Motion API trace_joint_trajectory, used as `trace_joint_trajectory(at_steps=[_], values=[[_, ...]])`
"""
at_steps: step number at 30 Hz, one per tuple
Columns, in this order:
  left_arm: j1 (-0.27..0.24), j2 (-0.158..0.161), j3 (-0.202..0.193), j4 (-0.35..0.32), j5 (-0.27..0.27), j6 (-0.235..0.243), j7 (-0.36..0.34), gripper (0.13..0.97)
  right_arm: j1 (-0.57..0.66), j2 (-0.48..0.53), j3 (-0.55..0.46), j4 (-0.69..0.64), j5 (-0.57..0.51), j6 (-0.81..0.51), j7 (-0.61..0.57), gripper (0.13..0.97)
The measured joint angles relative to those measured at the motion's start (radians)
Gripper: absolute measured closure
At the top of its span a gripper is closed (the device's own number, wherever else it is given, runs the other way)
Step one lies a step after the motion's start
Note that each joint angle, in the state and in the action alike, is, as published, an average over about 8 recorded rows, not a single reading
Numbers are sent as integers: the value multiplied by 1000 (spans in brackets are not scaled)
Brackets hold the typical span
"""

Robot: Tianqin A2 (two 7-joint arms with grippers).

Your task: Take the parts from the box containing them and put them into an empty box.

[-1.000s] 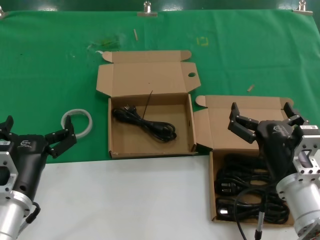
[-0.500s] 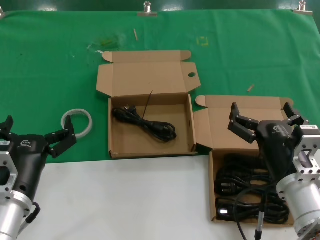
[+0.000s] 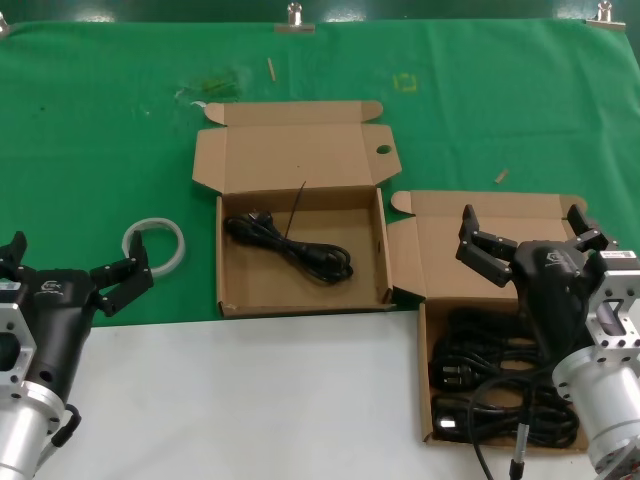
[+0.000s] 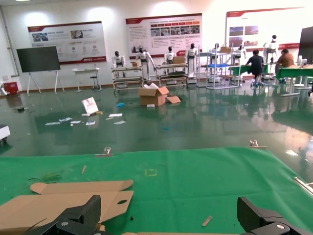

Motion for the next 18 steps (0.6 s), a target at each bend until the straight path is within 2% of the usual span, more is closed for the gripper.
trace_joint_trajectory(at_steps=[18], values=[[0, 0, 0, 0, 0, 0, 0, 132, 0, 0, 0, 0, 0, 0, 0, 129]])
